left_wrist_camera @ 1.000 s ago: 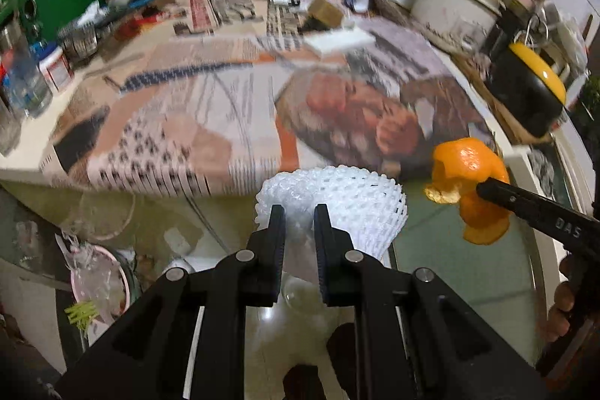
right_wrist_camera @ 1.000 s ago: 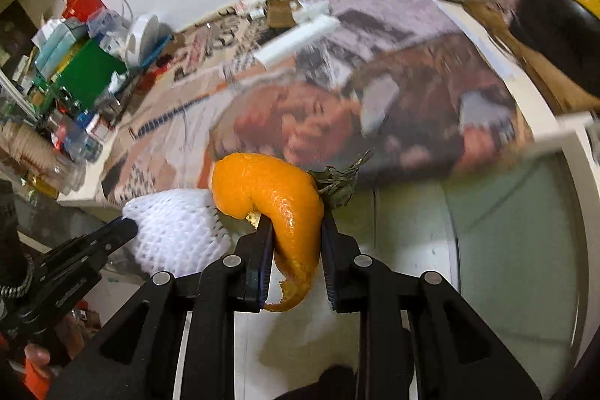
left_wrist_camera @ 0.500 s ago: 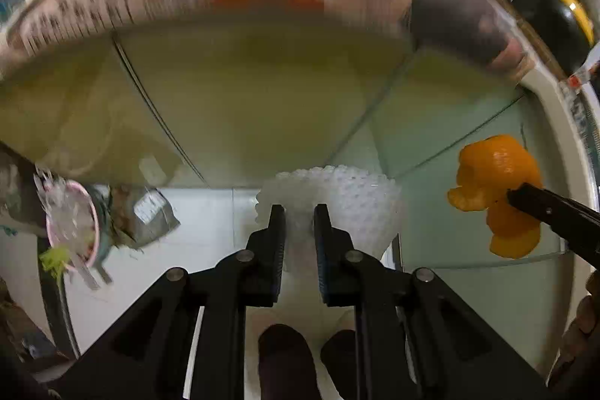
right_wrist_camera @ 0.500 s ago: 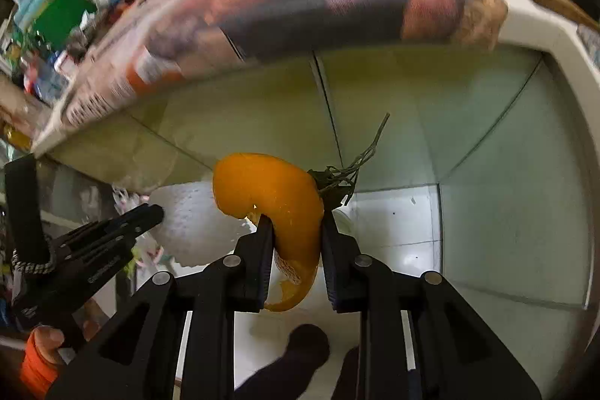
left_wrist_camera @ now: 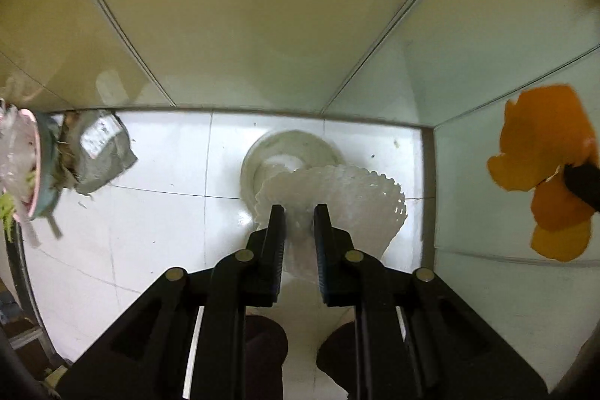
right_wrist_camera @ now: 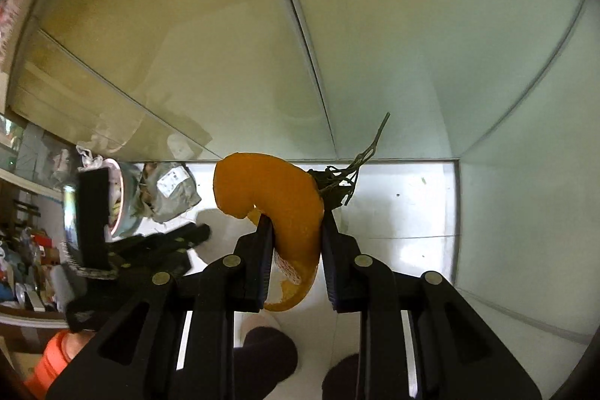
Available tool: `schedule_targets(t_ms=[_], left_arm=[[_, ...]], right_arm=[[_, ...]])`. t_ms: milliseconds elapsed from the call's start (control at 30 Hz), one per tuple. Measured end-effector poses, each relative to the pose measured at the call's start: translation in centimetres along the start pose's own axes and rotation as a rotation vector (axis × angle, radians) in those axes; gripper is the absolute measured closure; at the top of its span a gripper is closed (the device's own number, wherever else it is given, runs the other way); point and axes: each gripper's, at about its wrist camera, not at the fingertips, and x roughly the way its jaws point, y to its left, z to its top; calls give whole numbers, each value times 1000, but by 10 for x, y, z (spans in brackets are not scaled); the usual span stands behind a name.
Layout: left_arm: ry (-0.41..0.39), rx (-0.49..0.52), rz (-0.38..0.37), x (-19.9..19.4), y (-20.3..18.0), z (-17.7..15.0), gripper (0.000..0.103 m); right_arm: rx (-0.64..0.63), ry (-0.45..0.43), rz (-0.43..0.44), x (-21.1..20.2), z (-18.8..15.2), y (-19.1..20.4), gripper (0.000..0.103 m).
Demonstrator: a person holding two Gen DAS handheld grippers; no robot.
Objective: Collect trash
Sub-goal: 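Carry the foam net and orange peel down over the white bucket and release both, then raise both open grippers back toward the counter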
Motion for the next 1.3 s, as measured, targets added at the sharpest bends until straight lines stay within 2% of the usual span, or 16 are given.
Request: schedule_targets(t_ms=[200, 267, 367, 500, 633, 667, 833, 1033, 1133, 1300], left_arm=[[-2, 15, -19, 72, 10, 1, 87], [-4, 11, -30, 86, 13, 1, 86], [9, 7, -46, 104, 20, 2, 78], [26, -9, -58, 115, 26, 4, 76], [7, -39, -92, 109, 35, 1, 56], [2, -41, -98, 107, 37, 1, 55], [-16, -39, -60, 87, 41, 0, 55], [-53, -52, -10, 26, 44, 3, 55], [-67, -56, -15, -17, 38, 4, 55], [-97, -40, -18, -102, 18, 9, 55]], right_arm=[[-9, 10, 20, 72, -14, -9, 81], [-14, 19, 24, 89, -16, -11, 81], [-19, 23, 27, 103, -17, -12, 81], [-45, 33, 41, 121, -16, -9, 76], [-88, 51, 42, 130, -13, -3, 72], [-99, 60, 50, 131, -12, -1, 72], [-121, 63, 57, 125, -8, 6, 62], [-105, 87, 59, 98, 2, 12, 61], [-97, 85, 61, 66, 8, 18, 61], [-105, 62, 51, -10, 25, 32, 61]])
